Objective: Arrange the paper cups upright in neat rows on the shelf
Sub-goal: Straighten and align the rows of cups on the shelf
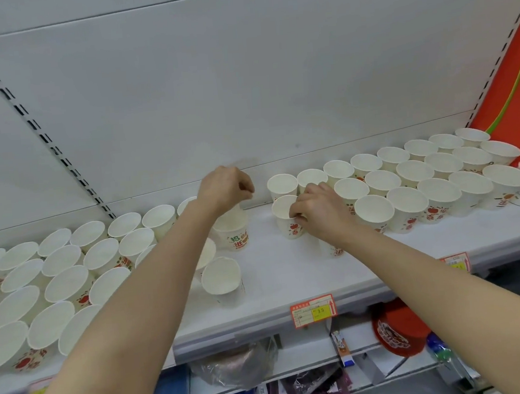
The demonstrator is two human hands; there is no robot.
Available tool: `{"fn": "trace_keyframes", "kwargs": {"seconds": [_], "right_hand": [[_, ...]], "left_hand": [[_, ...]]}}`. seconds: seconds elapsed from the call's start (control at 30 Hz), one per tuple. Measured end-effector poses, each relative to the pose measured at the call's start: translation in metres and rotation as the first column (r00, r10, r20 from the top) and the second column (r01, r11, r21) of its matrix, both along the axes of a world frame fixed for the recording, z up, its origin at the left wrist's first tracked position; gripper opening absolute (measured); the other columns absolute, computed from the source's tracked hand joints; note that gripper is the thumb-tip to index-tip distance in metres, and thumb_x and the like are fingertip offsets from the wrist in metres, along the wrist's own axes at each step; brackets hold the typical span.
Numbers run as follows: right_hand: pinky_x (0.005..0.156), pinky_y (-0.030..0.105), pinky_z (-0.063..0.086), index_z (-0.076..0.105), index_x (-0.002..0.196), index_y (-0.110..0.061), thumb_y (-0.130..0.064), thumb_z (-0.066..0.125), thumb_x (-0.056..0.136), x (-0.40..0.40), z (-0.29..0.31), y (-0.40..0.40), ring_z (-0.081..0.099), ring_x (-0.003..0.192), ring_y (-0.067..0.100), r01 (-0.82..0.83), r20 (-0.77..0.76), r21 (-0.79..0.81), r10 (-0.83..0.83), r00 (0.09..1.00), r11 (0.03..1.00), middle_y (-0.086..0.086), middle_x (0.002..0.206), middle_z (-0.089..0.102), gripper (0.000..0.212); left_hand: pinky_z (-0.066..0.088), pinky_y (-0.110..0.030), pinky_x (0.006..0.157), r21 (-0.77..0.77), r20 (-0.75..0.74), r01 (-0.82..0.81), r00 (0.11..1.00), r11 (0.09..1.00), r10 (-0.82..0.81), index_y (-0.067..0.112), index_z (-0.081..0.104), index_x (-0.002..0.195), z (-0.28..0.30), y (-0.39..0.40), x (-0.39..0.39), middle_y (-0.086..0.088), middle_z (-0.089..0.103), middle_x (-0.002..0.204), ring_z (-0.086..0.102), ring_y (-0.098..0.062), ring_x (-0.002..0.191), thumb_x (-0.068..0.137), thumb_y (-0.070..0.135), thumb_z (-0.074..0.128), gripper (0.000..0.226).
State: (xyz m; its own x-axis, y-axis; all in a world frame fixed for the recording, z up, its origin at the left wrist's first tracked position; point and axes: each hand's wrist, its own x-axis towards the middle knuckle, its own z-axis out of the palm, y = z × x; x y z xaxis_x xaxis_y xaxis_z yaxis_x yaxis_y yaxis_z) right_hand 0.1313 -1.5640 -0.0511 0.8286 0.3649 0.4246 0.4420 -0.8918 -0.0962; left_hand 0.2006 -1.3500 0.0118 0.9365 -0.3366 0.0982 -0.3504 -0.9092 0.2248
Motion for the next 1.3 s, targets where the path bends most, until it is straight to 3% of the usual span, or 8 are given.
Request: {"fn": "trace_keyframes", "kwargs": {"seconds": [0.2,0.3,0.43,0.5,0.73,0.9,1.1,1.3], "right_hand": [[0.071,0.033,0.027,0.071,0.079,-0.021,-0.013,0.066,0.078,-0.001,0.005,-0.001,0.05,0.083,0.023,0.016,-0.069,-0.087,-0.022,0.997,0.996,-0.003,0.076,0.068,0.009],[0.078,0.034,0.03,0.071,0.091,-0.021,-0.022,0.069,0.079,-0.004,0.01,-0.005,0.051,0.091,0.024,0.043,-0.08,-0.064,-0.048,0.996,0.997,-0.002,0.088,0.069,0.013],[0.075,0.036,0.038,0.073,0.085,-0.017,-0.025,0.079,0.072,-0.03,0.003,-0.035,0.055,0.083,0.028,0.105,0.031,0.132,-0.11,0.993,0.986,0.0,0.081,0.071,0.016],[0.071,0.035,0.037,0.073,0.08,-0.017,-0.026,0.079,0.073,-0.047,-0.007,-0.05,0.054,0.078,0.026,0.119,0.091,0.162,-0.135,0.987,0.98,-0.001,0.076,0.069,0.013],[0.074,0.031,0.034,0.071,0.079,-0.021,-0.052,0.061,0.08,-0.063,-0.007,-0.062,0.051,0.078,0.021,0.11,0.107,0.21,-0.134,0.985,0.972,-0.009,0.077,0.067,0.032],[0.075,0.033,0.035,0.072,0.083,-0.018,-0.027,0.086,0.061,-0.074,-0.008,-0.078,0.055,0.08,0.027,0.118,0.063,0.153,-0.129,0.99,0.981,-0.005,0.078,0.068,0.028],[0.074,0.038,0.039,0.073,0.078,-0.017,-0.011,0.079,0.068,-0.071,-0.001,-0.076,0.056,0.08,0.029,0.096,0.006,0.108,-0.097,0.995,0.99,-0.002,0.076,0.07,0.014],[0.072,0.037,0.039,0.071,0.076,-0.017,-0.018,0.08,0.069,-0.066,-0.005,-0.071,0.054,0.078,0.027,0.096,-0.007,0.14,-0.096,0.995,0.985,-0.001,0.074,0.069,0.011]], "left_hand": [[0.044,-0.025,0.063,0.15,-0.105,-0.057,0.992,0.987,0.073,0.026,0.072,0.083,-0.001,0.016,-0.034,0.01,0.067,0.083,0.056,-0.01,0.074,0.07,0.039,0.078,0.019],[0.04,-0.026,0.064,0.24,-0.105,-0.051,0.991,0.969,0.078,0.027,0.071,0.089,-0.011,0.016,-0.042,0.006,0.065,0.089,0.055,-0.014,0.085,0.07,0.038,0.08,0.023],[0.034,-0.024,0.056,0.235,-0.042,-0.034,0.998,0.971,0.045,0.026,0.068,0.077,-0.023,0.01,-0.05,0.004,0.067,0.081,0.063,-0.021,0.085,0.077,0.028,0.073,0.005],[0.037,-0.024,0.056,0.229,-0.016,-0.02,1.0,0.973,0.025,0.027,0.064,0.072,-0.023,0.002,-0.058,0.005,0.066,0.078,0.064,-0.021,0.083,0.079,0.025,0.068,0.009],[0.046,-0.027,0.063,0.137,0.086,0.044,0.995,0.99,-0.056,0.025,0.069,0.081,-0.02,-0.043,-0.104,0.005,0.068,0.084,0.061,-0.019,0.083,0.08,0.029,0.067,0.005],[0.038,-0.028,0.061,0.065,0.176,0.06,0.982,0.996,-0.071,0.026,0.07,0.083,-0.041,-0.065,-0.123,0.003,0.068,0.087,0.059,-0.019,0.088,0.083,0.032,0.065,0.008],[0.039,-0.028,0.062,0.028,0.264,0.045,0.963,0.999,-0.05,0.025,0.072,0.089,-0.051,-0.077,-0.125,0.003,0.069,0.089,0.056,-0.019,0.09,0.088,0.033,0.064,0.012],[0.045,-0.03,0.071,-0.035,0.255,0.028,0.967,0.999,-0.018,0.027,0.071,0.104,-0.06,-0.075,-0.13,0.006,0.068,0.099,0.056,-0.016,0.096,0.088,0.035,0.067,0.019]]}}
